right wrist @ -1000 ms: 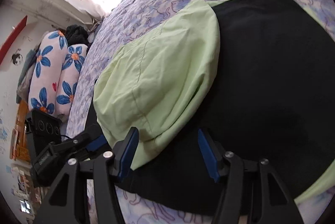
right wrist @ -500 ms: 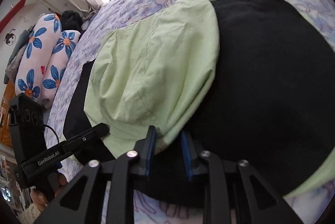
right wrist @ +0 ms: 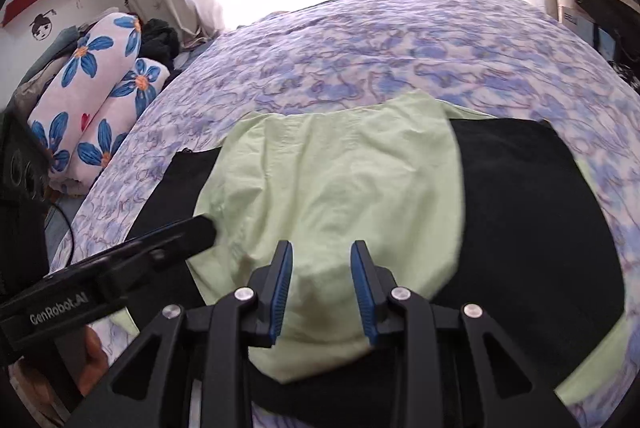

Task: Fold large clothes
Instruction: 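Open the right tool and press the folded hood flat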

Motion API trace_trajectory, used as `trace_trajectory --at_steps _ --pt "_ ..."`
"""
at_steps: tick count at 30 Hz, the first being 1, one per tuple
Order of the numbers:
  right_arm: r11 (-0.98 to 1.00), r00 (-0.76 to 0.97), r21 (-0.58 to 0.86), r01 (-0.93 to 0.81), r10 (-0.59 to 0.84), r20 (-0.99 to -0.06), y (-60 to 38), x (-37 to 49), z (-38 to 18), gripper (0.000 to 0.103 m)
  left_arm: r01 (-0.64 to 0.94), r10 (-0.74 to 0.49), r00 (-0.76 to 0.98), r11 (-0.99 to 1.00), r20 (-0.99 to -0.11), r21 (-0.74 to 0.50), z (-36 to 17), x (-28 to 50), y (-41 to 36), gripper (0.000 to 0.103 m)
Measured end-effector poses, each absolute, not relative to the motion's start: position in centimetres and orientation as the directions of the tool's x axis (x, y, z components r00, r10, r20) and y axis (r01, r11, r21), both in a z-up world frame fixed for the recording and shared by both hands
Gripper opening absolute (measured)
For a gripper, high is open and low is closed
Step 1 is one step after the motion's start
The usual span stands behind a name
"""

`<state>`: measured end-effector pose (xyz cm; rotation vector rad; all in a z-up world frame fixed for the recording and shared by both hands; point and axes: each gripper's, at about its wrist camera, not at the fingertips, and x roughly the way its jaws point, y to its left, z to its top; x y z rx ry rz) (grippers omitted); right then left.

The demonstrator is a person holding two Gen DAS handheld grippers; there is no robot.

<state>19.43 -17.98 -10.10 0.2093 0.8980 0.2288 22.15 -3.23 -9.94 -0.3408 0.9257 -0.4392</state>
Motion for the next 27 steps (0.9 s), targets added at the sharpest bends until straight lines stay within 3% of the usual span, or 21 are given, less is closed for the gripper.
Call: trace_trajectory --at_steps 4,6,7,9,12,16,19,21,27 --pt "0.964 0.555 0.244 -0.107 0.261 -0.790 -17.0 21.6 -12.5 0.030 0.170 -0.500 0.468 0.860 -0.729 -0.481 -12.4 24.5 -4.0 0.038" --pt "0.979 0.545 0.193 -0.065 0.197 -0.815 -18.0 22.2 -13.8 0.025 0.115 -0.409 0.442 0.908 -0.798 -0.402 -14.5 25.7 -4.0 0.019" --pt "0.985 0.553 0.168 -0.033 0.158 -0.818 -18.9 22.3 -14.1 0.014 0.098 -0.394 0.427 0.915 -0.814 -0.392 -15.4 26.0 -3.6 0.018" --pt "0.982 0.560 0.188 0.023 0.143 -0.816 -21.3 22.2 -14.7 0.000 0.088 -0.458 0.427 0.879 -0.780 -0.468 -16.1 26.0 -2.4 0.018" --pt "0.947 0.558 0.314 0.061 0.229 -0.797 -24.2 21.8 -15.0 0.000 0.106 -0.470 0.432 0.874 -0.770 -0.474 -16.3 25.6 -2.2 0.018" --pt "0.944 0.561 0.319 0.081 0.221 -0.798 -24.3 21.1 -14.4 0.002 0.145 -0.424 0.453 0.903 -0.784 -0.405 -15.5 24.9 -3.4 0.019" --pt "0.942 0.563 0.326 0.079 0.228 -0.795 -23.7 20.5 -13.5 0.004 0.156 -0.418 0.453 0.907 -0.787 -0.392 -14.4 24.6 -3.6 0.032" --pt "0.935 0.563 0.348 0.068 0.252 -0.787 -23.3 20.4 -13.0 0.004 0.161 -0.405 0.474 0.913 -0.782 -0.375 -13.3 23.5 -3.6 0.055" --pt "0.955 0.545 0.297 -0.013 0.256 -0.799 -20.2 18.8 -12.7 0.007 0.187 -0.339 0.508 0.941 -0.792 -0.283 -12.2 20.3 -4.3 0.059"
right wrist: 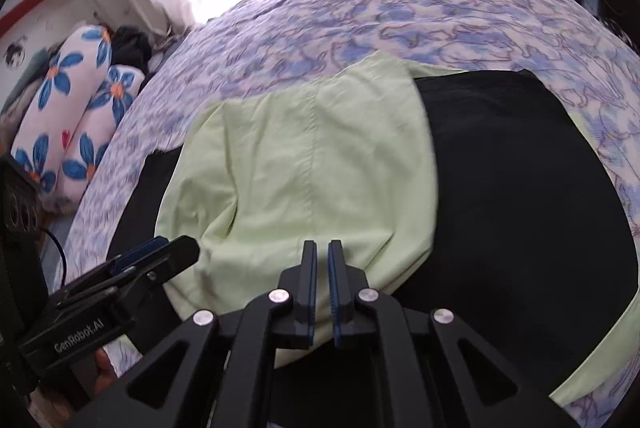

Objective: Fold large clothes

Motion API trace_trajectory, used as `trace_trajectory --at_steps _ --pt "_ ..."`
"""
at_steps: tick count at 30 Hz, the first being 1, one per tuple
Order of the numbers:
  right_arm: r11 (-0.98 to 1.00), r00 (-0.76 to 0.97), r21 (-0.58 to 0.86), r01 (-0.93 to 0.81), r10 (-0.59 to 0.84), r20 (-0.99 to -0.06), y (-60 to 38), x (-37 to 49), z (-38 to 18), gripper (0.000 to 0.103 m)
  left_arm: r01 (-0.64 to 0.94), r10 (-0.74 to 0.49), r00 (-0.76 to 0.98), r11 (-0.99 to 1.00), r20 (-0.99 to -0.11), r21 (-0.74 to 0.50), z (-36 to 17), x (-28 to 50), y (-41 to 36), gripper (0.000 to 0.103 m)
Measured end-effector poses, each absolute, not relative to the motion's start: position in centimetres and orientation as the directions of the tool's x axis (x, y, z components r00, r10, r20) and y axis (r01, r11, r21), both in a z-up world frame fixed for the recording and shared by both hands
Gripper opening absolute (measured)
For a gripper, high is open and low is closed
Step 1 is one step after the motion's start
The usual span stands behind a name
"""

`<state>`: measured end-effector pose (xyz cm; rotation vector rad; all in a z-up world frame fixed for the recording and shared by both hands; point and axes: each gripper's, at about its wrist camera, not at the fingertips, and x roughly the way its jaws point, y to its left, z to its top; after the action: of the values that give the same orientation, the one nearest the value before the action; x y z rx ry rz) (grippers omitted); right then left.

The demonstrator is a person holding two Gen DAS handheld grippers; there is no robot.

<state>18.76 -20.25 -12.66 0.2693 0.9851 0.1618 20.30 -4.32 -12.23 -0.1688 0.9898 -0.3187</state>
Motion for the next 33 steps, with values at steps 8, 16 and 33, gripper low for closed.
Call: trace_trajectory --at_steps 8,16,33 --pt "0.977 0.495 0.213 -0.017 0.194 -0.847 -19.2 16.4 -13.8 0.008 0.219 -0.238 0.480 0.965 -0.845 -0.147 -14.2 17.4 -4.8 0.059" --pt "0.970 0.492 0.242 -0.003 0.212 -0.845 -19.7 14.0 -11.9 0.011 0.207 -0.234 0.497 0.967 -0.836 -0.147 -12.0 15.0 -3.9 0.059" --pt "0.992 0.724 0.089 -0.094 0.129 -0.678 -22.0 0.6 3.3 0.028 0.234 -0.294 0.601 0.954 -0.744 -0.187 -2.5 4.8 -0.4 0.066"
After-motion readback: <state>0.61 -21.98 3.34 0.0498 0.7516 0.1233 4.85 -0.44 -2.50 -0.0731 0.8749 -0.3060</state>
